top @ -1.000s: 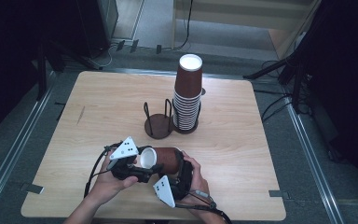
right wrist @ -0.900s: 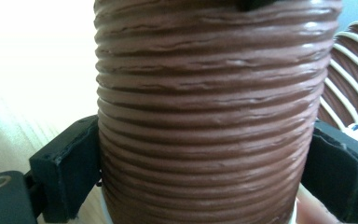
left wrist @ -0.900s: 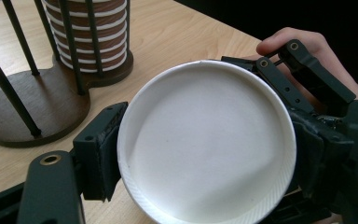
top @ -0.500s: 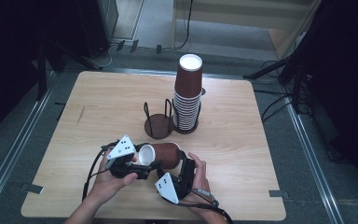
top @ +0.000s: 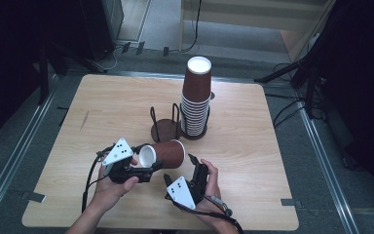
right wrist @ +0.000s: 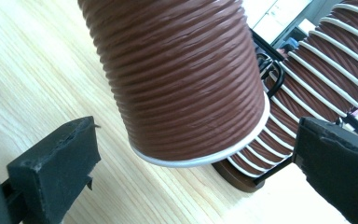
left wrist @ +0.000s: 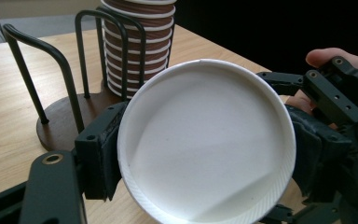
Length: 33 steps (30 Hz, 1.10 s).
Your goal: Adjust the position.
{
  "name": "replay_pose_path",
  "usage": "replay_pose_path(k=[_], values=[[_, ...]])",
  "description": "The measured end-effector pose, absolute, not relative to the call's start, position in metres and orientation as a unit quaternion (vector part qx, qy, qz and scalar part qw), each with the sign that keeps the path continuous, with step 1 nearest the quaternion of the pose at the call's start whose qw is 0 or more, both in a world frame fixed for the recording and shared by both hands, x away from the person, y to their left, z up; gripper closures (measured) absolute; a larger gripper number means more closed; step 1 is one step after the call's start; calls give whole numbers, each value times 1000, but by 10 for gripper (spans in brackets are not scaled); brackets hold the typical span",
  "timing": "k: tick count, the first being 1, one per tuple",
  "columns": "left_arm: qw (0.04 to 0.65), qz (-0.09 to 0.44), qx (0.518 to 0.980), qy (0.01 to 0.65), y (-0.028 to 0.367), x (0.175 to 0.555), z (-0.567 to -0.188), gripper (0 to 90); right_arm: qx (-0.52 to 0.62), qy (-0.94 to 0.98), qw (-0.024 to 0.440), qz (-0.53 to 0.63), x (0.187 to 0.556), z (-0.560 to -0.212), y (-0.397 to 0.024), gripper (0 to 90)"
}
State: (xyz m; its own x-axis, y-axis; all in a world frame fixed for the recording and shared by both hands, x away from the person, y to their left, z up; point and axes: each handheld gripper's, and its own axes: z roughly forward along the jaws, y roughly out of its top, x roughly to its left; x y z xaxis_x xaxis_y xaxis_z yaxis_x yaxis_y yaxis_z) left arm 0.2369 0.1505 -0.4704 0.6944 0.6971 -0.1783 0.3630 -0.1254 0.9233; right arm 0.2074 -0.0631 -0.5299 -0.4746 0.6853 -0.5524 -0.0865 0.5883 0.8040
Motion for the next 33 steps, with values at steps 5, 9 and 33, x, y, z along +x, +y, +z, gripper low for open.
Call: replay_pose_path(k=[5,9,33], values=[[560,160,725,368,153,237,-469,239,223,746,454,434,207,-523,-68,3],[565,170,716,373,155,238,-468,239,252,735,437,453,207,-517,-72,12],[567,214,699,379,155,236,-465,240,440,676,275,524,212,-482,-87,25]])
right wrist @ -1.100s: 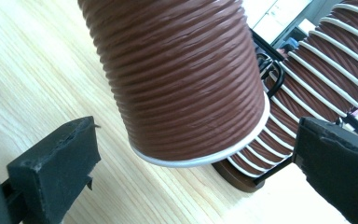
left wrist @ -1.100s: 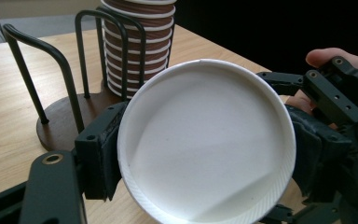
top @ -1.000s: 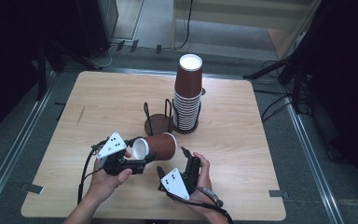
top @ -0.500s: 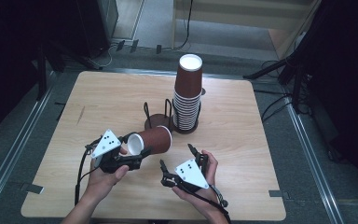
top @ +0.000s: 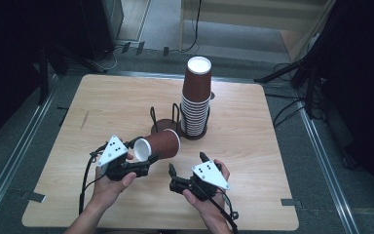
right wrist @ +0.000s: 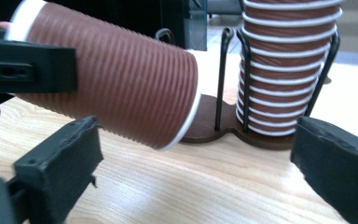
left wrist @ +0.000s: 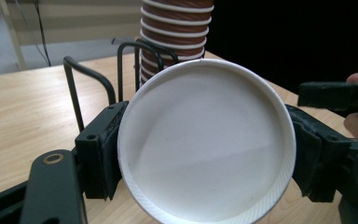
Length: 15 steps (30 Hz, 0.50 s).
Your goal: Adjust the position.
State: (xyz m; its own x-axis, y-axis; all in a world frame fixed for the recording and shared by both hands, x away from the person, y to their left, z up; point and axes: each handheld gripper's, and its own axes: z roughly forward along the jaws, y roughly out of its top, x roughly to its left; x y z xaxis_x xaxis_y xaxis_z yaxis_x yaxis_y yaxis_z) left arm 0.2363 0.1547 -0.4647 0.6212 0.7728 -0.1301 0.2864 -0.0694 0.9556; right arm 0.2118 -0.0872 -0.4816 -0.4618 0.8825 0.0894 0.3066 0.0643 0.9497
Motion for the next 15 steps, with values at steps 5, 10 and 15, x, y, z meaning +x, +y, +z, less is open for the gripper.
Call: replay_pose_path(k=[5,10,15], values=[[573,212,695,380,157,237,-464,242,459,656,258,541,213,-480,-91,25],[576,215,690,383,160,237,-463,241,472,653,269,527,216,-482,-91,132],[575,226,683,390,160,236,-463,241,497,663,207,520,217,-480,-94,16]])
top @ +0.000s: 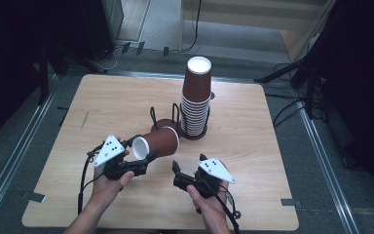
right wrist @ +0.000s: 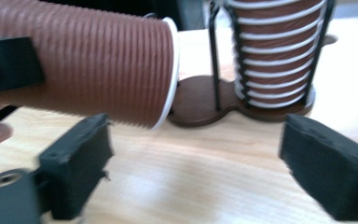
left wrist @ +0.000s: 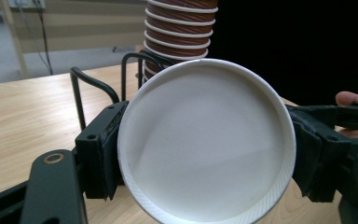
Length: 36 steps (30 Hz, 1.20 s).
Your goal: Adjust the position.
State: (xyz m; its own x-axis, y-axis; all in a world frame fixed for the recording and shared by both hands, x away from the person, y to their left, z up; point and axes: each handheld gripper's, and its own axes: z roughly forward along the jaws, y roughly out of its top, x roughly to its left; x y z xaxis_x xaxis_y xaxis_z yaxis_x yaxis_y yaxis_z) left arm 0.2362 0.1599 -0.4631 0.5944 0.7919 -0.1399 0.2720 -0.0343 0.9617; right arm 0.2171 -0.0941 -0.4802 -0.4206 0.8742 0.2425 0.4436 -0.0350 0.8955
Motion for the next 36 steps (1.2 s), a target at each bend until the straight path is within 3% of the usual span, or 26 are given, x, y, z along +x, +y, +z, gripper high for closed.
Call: replay_pose_path(k=[24,32,36], values=[[622,230,651,370,149,237,-476,240,670,443,-45,594,222,-470,-98,0],[635,229,645,359,143,235,-480,240,729,336,-169,572,228,-477,-97,0],[639,227,644,355,140,234,-481,240,742,295,-196,569,230,-478,-96,0]])
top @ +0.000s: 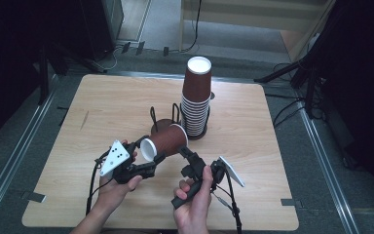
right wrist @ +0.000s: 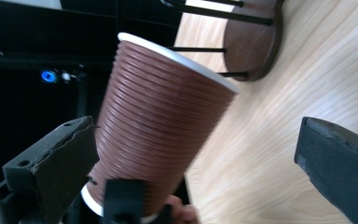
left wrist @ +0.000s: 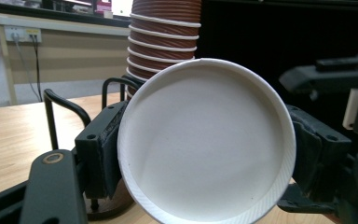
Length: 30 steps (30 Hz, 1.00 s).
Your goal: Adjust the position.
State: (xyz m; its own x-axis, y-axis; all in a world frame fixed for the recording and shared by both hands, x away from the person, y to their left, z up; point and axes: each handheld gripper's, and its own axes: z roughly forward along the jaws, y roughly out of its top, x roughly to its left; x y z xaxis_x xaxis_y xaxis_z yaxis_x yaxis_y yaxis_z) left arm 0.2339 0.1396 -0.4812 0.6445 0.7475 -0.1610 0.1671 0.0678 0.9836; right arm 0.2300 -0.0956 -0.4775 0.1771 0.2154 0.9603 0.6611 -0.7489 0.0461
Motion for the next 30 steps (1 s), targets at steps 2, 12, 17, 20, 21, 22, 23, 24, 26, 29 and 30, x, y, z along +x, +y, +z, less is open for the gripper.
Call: replay_pose_path(k=[2,12,17,20,21,22,23,24,26,29,30], values=[[641,224,643,354,137,233,-482,240,-747,-280,204,-568,231,-477,-96,0],[638,228,652,339,129,229,-485,241,-736,-229,280,-572,245,-483,-88,0],[639,230,653,335,126,228,-486,241,-740,-211,288,-570,249,-485,-85,0],[640,230,654,331,125,227,-486,241,-746,-209,287,-563,252,-488,-84,0],[641,230,654,330,124,227,-486,241,-747,-206,294,-560,254,-489,-84,0],[641,230,654,329,124,226,-486,242,-748,-205,295,-558,256,-490,-84,0],[642,231,654,328,124,226,-486,241,-749,-204,297,-557,257,-491,-84,0],[642,231,654,327,124,226,-486,241,-748,-202,299,-558,258,-492,-83,0],[641,232,655,327,123,226,-487,241,-744,-202,301,-561,260,-494,-83,0],[640,231,658,323,122,226,-488,241,-743,-200,307,-560,263,-497,-83,0],[639,232,659,321,122,226,-488,241,-742,-199,309,-560,265,-498,-83,0]])
